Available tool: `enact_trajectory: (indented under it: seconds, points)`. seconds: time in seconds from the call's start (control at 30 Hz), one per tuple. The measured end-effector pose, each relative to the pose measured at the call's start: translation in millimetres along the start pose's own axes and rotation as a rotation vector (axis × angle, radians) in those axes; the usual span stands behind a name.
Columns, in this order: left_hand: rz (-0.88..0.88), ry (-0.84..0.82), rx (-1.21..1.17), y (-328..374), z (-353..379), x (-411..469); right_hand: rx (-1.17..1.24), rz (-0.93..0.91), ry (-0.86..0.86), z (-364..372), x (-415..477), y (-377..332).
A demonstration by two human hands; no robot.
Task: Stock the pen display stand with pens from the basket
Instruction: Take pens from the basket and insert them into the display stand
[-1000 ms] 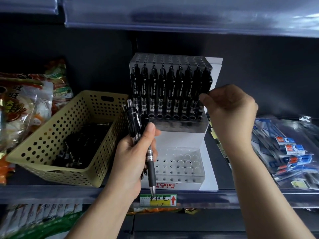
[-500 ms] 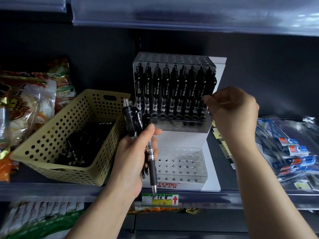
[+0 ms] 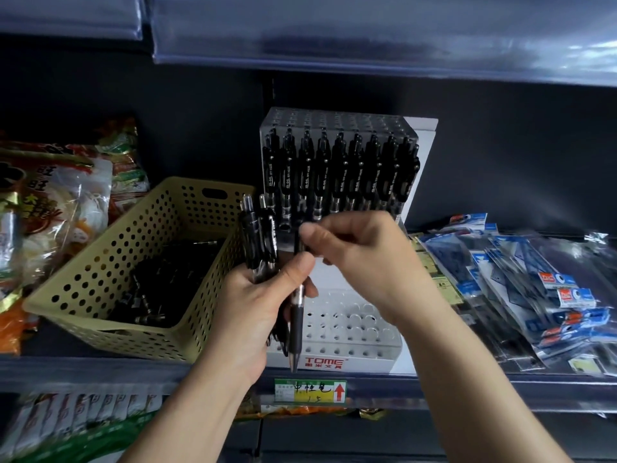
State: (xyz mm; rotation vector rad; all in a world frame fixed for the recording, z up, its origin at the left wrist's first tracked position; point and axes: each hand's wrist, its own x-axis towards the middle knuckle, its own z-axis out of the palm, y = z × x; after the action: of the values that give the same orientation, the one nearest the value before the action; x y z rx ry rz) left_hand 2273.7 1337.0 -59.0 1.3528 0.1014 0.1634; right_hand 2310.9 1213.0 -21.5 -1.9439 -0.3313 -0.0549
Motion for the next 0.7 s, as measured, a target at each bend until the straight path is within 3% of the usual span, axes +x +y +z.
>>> enact_trajectory:
  seconds: [0.17,0.43,0.57,0.7]
  points:
    - [0.012,-0.002,0.031,4.2,-10.0,2.2,0.383,0.027,0.093,0.6,2.2,-3.7]
    - [0.061,0.075,0.06,6.1,-23.4,4.9,0.36,-0.03,0.015,13.9,7.3,-9.9]
    - [0.042,0.271,-0.056,8.7,-32.1,8.1,0.421,-0.136,0.234,19.7,12.4,-15.6]
    - [-0.034,0.316,-0.257,11.7,-42.0,13.0,0.276,-0.309,0.446,28.7,18.2,-16.1]
